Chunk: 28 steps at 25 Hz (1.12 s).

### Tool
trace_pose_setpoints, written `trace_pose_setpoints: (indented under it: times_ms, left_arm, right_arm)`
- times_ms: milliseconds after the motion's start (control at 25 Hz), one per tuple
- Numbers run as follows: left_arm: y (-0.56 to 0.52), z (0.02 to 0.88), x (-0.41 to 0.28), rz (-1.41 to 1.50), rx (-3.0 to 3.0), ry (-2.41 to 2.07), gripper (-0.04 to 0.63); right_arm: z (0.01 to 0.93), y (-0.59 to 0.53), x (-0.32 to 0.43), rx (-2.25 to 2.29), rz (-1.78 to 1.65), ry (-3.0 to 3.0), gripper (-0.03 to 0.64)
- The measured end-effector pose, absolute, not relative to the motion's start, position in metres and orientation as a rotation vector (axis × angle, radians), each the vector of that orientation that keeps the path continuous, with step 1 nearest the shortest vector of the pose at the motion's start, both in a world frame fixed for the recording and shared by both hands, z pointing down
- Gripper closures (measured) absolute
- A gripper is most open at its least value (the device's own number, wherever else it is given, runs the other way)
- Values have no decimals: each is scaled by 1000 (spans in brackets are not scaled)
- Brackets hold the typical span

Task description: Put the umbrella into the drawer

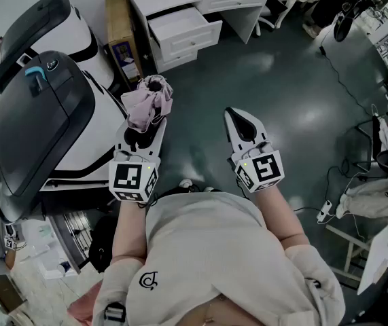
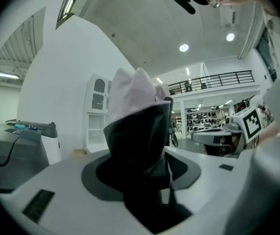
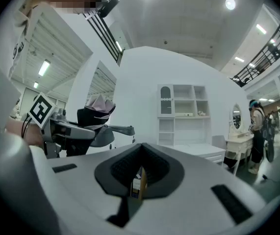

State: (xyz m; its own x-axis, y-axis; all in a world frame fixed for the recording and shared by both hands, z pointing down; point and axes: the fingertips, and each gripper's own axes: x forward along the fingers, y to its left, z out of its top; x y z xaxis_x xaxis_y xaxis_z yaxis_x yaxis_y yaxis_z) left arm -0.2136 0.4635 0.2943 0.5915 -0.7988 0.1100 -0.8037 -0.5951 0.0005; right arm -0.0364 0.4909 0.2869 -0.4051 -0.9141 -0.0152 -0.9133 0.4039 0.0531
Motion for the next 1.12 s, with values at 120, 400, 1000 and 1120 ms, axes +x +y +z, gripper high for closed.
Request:
trace_pose_setpoints:
  times_ms: [120, 400, 1000, 1120]
  left_arm:
    - [477, 287, -205, 147, 2777, -1392, 372]
    - [497, 286, -188, 133, 2752, -1410, 373]
    - [493, 306, -146, 162, 2700, -1433, 371]
    - [468, 315, -149, 172, 2690, -1428, 371]
  right_arm:
    - [281, 502, -29, 1702, -99, -2616, 612]
    - [279, 520, -6, 1692, -81, -2640, 612]
    - [288, 520, 32, 1636, -106, -2697, 611]
    - [293, 496, 28, 1629, -97, -2699, 609]
